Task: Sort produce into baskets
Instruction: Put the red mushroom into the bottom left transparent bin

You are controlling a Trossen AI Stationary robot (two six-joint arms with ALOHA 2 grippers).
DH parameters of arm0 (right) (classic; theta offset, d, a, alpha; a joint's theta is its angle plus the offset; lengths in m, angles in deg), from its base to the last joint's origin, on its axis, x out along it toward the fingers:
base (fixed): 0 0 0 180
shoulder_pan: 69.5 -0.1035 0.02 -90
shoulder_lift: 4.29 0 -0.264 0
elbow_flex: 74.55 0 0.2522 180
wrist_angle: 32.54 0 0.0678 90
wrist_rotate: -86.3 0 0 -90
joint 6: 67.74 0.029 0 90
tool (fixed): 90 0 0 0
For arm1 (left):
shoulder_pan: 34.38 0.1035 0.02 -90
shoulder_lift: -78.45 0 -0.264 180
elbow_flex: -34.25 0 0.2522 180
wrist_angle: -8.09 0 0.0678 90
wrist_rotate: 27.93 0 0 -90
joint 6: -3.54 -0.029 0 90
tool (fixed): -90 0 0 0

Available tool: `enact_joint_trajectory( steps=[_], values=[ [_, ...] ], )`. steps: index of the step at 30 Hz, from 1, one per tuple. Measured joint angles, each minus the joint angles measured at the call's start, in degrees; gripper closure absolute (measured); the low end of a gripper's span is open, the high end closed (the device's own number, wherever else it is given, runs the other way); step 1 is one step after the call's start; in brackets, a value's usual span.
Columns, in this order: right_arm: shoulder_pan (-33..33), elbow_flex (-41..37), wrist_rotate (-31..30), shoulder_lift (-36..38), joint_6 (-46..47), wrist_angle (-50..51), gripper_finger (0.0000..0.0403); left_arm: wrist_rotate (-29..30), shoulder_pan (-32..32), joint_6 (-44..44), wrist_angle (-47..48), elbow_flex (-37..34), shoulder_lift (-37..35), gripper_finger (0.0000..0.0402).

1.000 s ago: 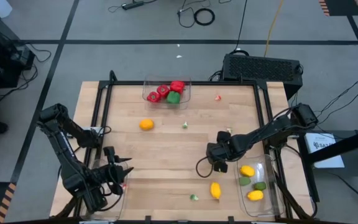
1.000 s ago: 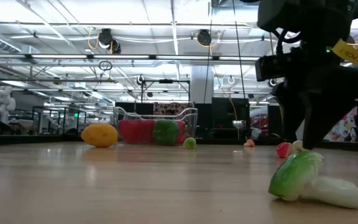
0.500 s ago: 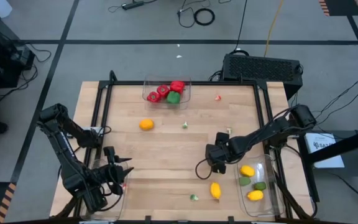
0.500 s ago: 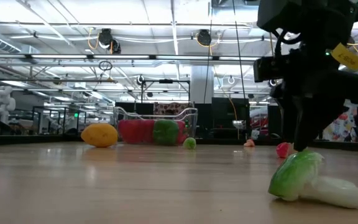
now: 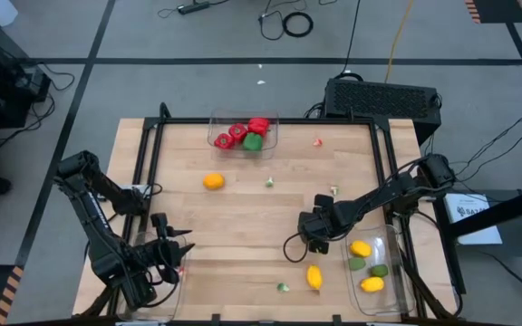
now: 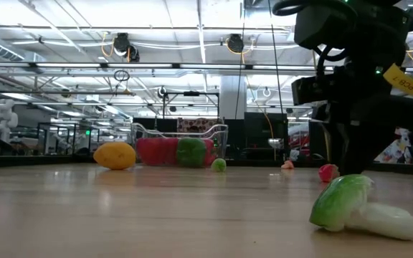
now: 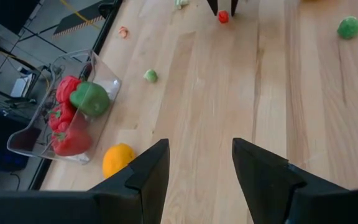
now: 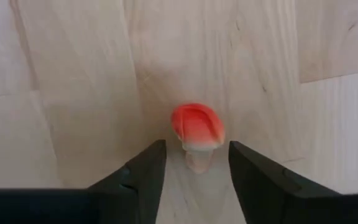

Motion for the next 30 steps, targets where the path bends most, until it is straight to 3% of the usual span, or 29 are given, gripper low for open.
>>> enact_joint_trajectory(
  steps=[13,30],
  values=[
    [0.0,0.0,0.5,-0.1,0.0,0.2,0.0325,0.0,0.0,0.0,0.0,0.0,0.0,0.022],
    [-0.2,2.5,2.7,2.0,0.0,-0.3,0.0337,0.5,0.0,0.0,0.0,0.0,0.0,0.022]
  ],
)
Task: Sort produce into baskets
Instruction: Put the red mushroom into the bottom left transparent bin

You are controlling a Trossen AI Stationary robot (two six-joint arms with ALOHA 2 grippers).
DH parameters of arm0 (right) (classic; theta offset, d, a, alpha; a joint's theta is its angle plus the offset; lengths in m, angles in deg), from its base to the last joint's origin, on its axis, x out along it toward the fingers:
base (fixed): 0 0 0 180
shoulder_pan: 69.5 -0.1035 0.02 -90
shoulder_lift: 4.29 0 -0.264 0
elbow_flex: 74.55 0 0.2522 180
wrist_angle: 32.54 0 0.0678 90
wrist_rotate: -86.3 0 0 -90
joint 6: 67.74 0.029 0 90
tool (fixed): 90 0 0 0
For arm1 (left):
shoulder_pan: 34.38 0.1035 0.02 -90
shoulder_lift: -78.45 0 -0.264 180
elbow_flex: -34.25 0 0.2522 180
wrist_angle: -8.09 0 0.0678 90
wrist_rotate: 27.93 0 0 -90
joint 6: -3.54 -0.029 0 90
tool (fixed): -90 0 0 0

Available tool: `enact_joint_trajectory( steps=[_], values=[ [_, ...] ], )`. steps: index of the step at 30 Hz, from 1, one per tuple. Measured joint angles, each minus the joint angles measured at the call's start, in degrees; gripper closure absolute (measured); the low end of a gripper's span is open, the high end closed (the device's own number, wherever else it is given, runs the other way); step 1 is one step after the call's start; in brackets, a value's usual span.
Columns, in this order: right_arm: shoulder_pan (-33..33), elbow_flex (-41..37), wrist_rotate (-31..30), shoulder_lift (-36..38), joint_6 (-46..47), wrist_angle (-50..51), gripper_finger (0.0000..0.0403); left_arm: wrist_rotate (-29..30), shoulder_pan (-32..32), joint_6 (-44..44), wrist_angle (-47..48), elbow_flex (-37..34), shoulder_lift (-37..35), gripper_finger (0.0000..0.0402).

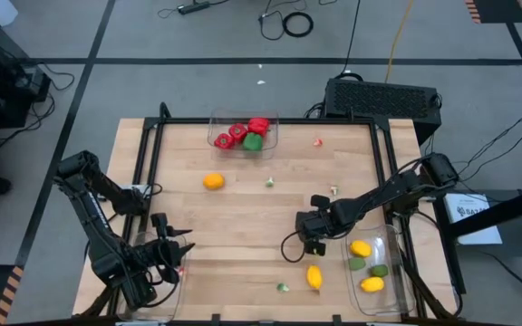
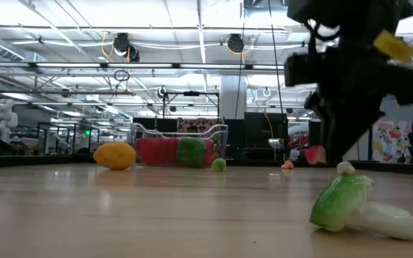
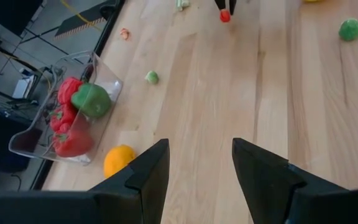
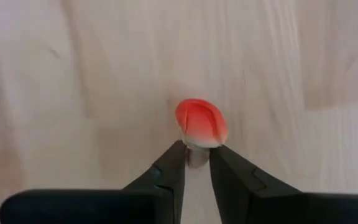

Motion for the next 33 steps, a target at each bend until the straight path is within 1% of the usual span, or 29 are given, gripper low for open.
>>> enact_joint_trajectory(
  steps=[4,7,9,12,16,19,21,23,26,29,33],
  values=[
    [-0.1,3.0,0.3,0.4,-1.8,-2.3,0.0337,2.5,0.0,0.0,-0.2,0.0,0.0,0.022],
    [-0.1,5.9,0.3,0.6,-4.1,-6.9,0.0337,6.8,0.1,-0.5,-2.0,0.0,0.0,0.022],
    [-0.1,7.8,0.3,0.6,-6.2,-9.7,0.0337,9.3,0.6,-2.5,-4.3,0.0,0.0,0.022],
    [-0.1,10.7,0.8,0.6,-10.8,-14.1,0.0337,10.4,1.4,-10.2,-9.6,0.0,0.0,0.022],
    [-0.1,15.0,4.4,0.6,-19.0,-17.5,0.0337,10.7,3.2,-22.5,-20.7,0.0,0.0,0.022],
    [-0.2,18.2,5.0,0.6,-23.2,-18.5,0.0337,12.3,5.2,-30.7,-30.5,0.0,0.0,0.0219],
    [-0.2,20.2,5.0,0.6,-25.9,-18.5,0.0337,12.1,6.4,-37.6,-36.2,0.0,0.0,0.0216],
    [-0.1,21.9,5.0,0.6,-28.1,-18.4,0.0337,11.9,7.5,-41.7,-41.1,0.0,0.0,0.0209],
    [-0.1,23.6,4.8,0.6,-29.6,-18.8,0.0337,11.7,9.5,-43.8,-46.3,0.0,0.0,0.0191],
    [-0.1,23.7,4.7,0.6,-30.1,-20.6,0.0337,11.6,11.4,-43.7,-50.5,-0.9,0.5,0.017],
    [-0.1,23.7,4.7,0.6,-30.2,-19.9,0.0337,11.0,13.1,-43.8,-56.3,-2.8,2.1,0.0146]
  ],
)
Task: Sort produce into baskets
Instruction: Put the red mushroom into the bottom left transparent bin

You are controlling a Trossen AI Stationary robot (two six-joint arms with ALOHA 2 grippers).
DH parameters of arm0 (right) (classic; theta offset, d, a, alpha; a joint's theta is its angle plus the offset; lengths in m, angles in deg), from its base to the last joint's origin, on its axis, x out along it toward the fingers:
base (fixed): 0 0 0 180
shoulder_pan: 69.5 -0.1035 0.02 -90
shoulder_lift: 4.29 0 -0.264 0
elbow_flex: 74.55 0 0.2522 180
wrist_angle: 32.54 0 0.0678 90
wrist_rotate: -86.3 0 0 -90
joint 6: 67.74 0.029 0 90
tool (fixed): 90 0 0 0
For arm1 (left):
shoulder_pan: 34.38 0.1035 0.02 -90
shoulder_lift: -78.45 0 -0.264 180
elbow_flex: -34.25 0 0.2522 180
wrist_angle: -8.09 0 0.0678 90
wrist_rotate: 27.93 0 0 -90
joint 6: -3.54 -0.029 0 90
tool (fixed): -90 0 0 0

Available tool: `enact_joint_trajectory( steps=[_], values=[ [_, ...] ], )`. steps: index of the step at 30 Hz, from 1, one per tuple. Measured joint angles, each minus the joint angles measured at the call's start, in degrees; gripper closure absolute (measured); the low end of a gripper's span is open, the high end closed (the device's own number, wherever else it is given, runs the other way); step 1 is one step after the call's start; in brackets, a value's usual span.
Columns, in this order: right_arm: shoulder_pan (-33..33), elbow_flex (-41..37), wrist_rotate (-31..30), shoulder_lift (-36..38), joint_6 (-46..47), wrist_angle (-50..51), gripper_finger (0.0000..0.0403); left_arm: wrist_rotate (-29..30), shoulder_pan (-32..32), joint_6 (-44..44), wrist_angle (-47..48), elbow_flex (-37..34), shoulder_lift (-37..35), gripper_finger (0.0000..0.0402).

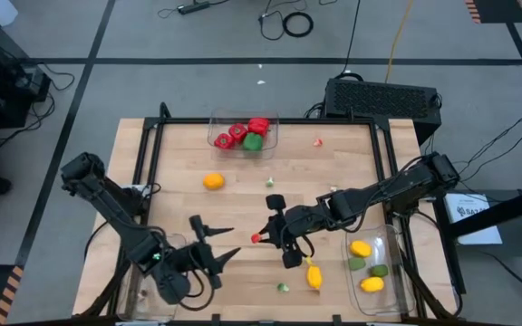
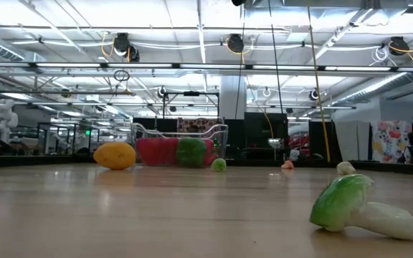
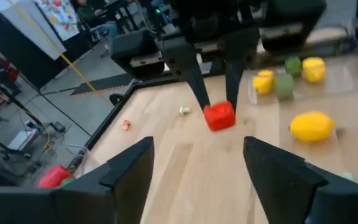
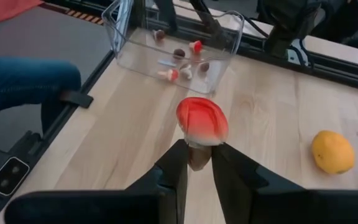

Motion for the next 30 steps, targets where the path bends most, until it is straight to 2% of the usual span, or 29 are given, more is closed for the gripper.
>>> enact_joint_trajectory(
  steps=[6,11,13,15,18,22,24,27,30],
  values=[
    [0.0,0.0,-0.2,0.0,-0.1,-0.2,0.0337,0.1,1.8,-0.3,-11.5,0.0,3.2,0.0134],
    [0.0,0.0,-0.5,0.0,-0.4,0.0,0.0337,1.8,2.1,-8.9,-24.7,0.0,6.9,0.0134],
    [0.0,0.0,-0.5,0.0,-0.6,0.3,0.0337,3.1,2.1,-11.1,-26.3,0.0,7.6,0.0134],
    [0.0,0.0,-0.5,0.2,-0.7,1.1,0.0337,6.9,2.0,-12.7,-23.1,0.0,7.4,0.0134],
    [0.0,0.0,-0.8,1.2,0.5,3.9,0.0337,12.8,0.7,-9.1,-13.6,0.0,5.7,0.0134],
    [-0.3,0.0,-2.8,2.6,1.9,6.7,0.0337,13.0,-0.7,1.2,-1.7,0.1,3.1,0.0134],
    [-0.4,0.0,-3.4,2.9,1.8,6.7,0.0337,13.0,-0.9,5.8,0.4,-0.8,3.1,0.0134],
    [-0.4,0.0,-3.7,2.9,1.4,6.0,0.0337,11.5,-0.3,9.4,-6.4,-5.7,3.3,0.0134],
    [-0.4,0.0,-4.7,3.0,0.7,6.5,0.0337,3.4,0.8,7.7,-21.8,-11.8,4.3,0.0134]
  ],
)
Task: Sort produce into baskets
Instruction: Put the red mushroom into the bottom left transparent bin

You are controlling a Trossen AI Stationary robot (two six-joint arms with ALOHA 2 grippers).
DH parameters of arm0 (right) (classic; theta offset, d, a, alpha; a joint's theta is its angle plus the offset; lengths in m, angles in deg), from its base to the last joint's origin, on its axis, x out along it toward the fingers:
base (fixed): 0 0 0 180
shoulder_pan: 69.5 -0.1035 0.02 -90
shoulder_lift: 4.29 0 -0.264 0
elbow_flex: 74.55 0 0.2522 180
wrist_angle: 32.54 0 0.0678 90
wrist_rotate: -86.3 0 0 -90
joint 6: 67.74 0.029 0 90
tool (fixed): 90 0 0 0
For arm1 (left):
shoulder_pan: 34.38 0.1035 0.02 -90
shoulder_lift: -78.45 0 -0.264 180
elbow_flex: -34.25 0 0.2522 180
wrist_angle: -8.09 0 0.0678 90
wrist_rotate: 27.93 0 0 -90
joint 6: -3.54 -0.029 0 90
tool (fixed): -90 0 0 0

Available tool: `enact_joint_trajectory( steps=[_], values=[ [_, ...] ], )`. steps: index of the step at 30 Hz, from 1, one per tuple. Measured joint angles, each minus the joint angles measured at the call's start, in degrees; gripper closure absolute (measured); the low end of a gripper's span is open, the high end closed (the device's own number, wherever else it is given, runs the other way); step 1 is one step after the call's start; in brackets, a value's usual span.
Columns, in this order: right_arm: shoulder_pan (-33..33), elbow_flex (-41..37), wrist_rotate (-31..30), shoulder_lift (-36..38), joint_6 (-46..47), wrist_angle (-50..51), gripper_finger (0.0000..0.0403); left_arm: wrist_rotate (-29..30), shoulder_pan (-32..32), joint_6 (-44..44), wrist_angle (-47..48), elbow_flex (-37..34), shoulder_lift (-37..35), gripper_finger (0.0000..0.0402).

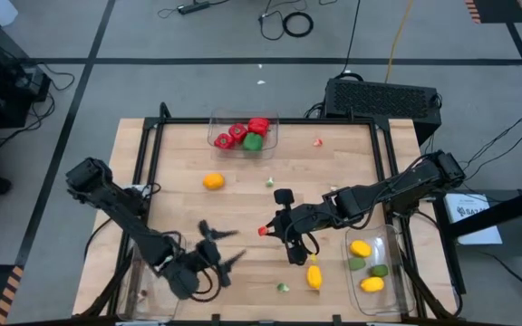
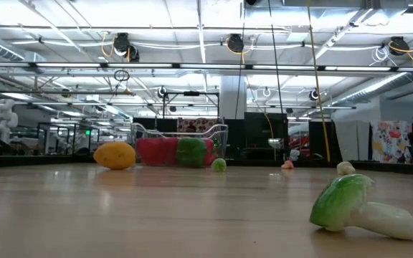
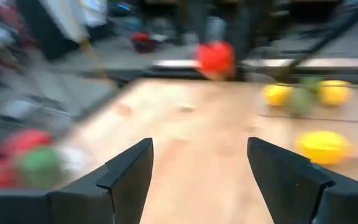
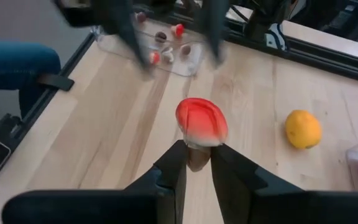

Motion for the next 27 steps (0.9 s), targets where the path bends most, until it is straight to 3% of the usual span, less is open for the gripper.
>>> enact_joint_trajectory(
  steps=[2,5,7,10,11,16,20,27],
  values=[
    [0.1,0.0,0.0,0.0,-0.4,0.2,0.0337,-8.5,0.5,-4.8,-16.4,-3.6,0.8,0.0134],
    [0.1,0.0,0.0,0.0,-1.1,0.2,0.0337,-19.6,0.1,-18.8,-44.4,-7.4,2.0,0.0134],
    [0.1,0.0,0.0,0.0,-1.4,0.1,0.0337,-18.4,-0.7,-28.5,-56.3,-8.6,1.6,0.0134],
    [0.1,0.0,-0.1,0.0,-0.6,-0.3,0.0337,-5.8,-2.1,-44.0,-62.8,-10.2,-0.4,0.0134],
    [0.1,0.0,0.0,0.0,-0.2,-0.3,0.0337,-4.1,-2.0,-47.9,-64.5,-10.9,-1.1,0.0134],
    [0.1,0.0,0.0,0.0,0.9,-1.3,0.0337,-12.7,0.5,-51.8,-73.0,-15.9,-4.8,0.0134],
    [0.0,0.0,0.0,0.0,1.1,-2.1,0.0337,-14.0,2.2,-49.5,-74.3,-22.4,-6.4,0.0134],
    [0.0,0.0,0.1,0.0,1.4,-3.4,0.0337,-18.1,2.6,-49.7,-88.9,-29.9,-6.7,0.0134]
  ],
)
